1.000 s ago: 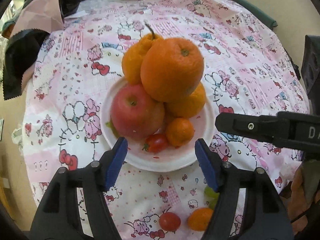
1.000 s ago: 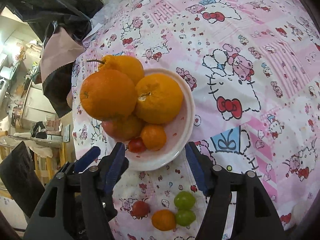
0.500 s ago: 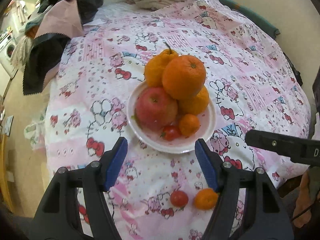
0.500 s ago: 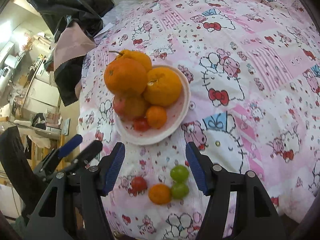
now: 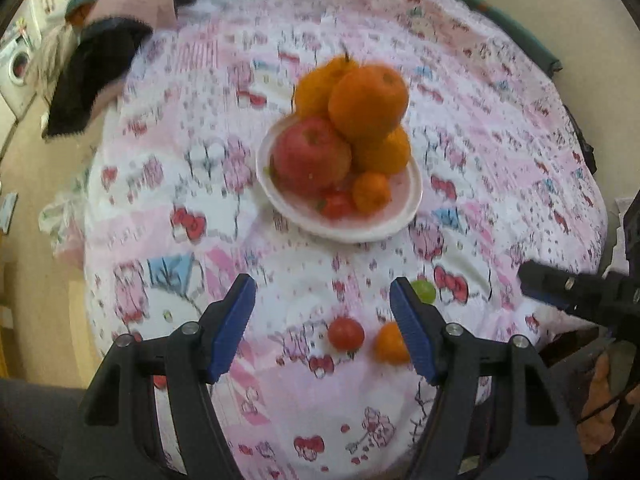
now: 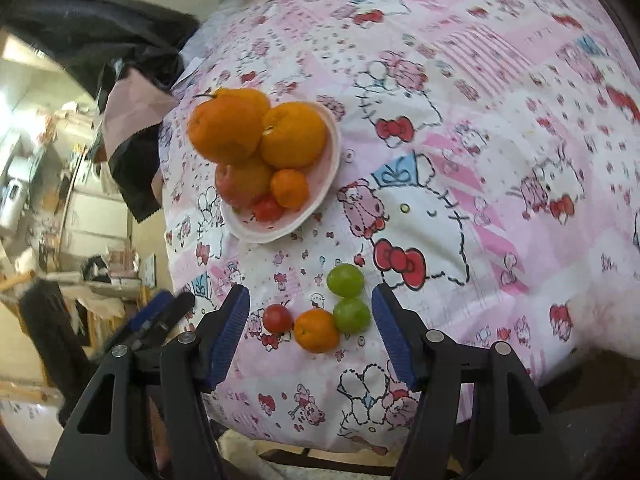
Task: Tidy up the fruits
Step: 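Grasp the second cherry tomato with the left gripper while the right grasps a green lime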
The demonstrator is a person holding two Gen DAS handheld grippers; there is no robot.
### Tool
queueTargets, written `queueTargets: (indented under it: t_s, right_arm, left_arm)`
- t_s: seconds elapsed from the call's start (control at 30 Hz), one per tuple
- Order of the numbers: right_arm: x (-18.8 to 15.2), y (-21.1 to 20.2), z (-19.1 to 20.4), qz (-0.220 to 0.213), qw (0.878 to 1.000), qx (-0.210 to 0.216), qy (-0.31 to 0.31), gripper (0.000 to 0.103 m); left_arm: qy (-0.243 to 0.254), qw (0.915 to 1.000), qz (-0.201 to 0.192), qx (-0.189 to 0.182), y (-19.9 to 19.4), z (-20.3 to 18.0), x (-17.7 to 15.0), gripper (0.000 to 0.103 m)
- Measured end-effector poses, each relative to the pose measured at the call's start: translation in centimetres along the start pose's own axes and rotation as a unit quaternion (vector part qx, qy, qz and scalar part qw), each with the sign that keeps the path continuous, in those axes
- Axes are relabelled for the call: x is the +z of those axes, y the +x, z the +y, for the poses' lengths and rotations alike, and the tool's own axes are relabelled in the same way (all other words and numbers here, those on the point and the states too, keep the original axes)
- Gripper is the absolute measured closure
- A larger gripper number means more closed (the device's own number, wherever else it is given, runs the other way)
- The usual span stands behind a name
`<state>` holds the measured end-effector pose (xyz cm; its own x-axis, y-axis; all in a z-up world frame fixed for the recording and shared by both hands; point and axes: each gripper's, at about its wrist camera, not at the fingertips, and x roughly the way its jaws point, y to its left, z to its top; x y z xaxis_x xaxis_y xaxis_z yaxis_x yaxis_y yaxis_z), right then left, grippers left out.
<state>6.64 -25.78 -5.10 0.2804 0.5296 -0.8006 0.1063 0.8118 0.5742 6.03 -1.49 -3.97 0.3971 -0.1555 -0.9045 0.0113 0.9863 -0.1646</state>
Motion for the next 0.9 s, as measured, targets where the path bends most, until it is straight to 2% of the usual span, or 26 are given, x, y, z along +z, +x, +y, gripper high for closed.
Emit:
queueTargets:
  t_s: [0.13,0.17,0.27,0.4,0.53,0.6,0.63,0.9]
  right_arm:
    - [0.3,0.3,-0.8,0.000,1.000,-0.004,0.022,0.036]
    - [0.4,0.4,-0.9,0.001,1.000,-0.003,0.024,0.036]
    - [0.5,0.9,-0.9,0.004,1.000,-0.006,0.024,0.037]
    - [0.5,1.3,-0.7,0.005,1.000,-0.011,0.020,0.036]
    - [0.6,1.3,-1.0,0.005,1.000,-0.013,0.023,0.036]
    - [0.6,1.3,-1.1,0.005,1.000,-0.015,0.023,0.036]
    - [0.5,1.3,-1.2,0.006,1.000,-0.018,0.023,0.036]
    - [0.6,1.9,-1.4,0.009,0.999,-0.028,0.027,0.036]
  left_arm:
    - [-0.021,0.9976,0.065,-0.014,2.8,0.4,-1.2,0.038]
    - [-0.033,0.9958,0.083,-0.021,3.8,0.6,-1.5,0.039]
    - [-0.065,0.9899,0.119,-0.041,6.0,0.9,-2.2,0.055]
    - [-0.095,0.9818,0.152,-0.062,8.2,0.9,-2.8,0.057]
    - [-0.090,0.9814,0.162,-0.050,9.3,0.2,-2.9,0.058]
    - [-0.083,0.9821,0.162,-0.048,9.5,-0.2,-3.0,0.074]
    - [-0.081,0.9819,0.164,-0.050,9.6,-0.2,-3.0,0.076]
    - [-0.061,0.9873,0.142,-0.035,8.2,-0.2,-2.4,0.076]
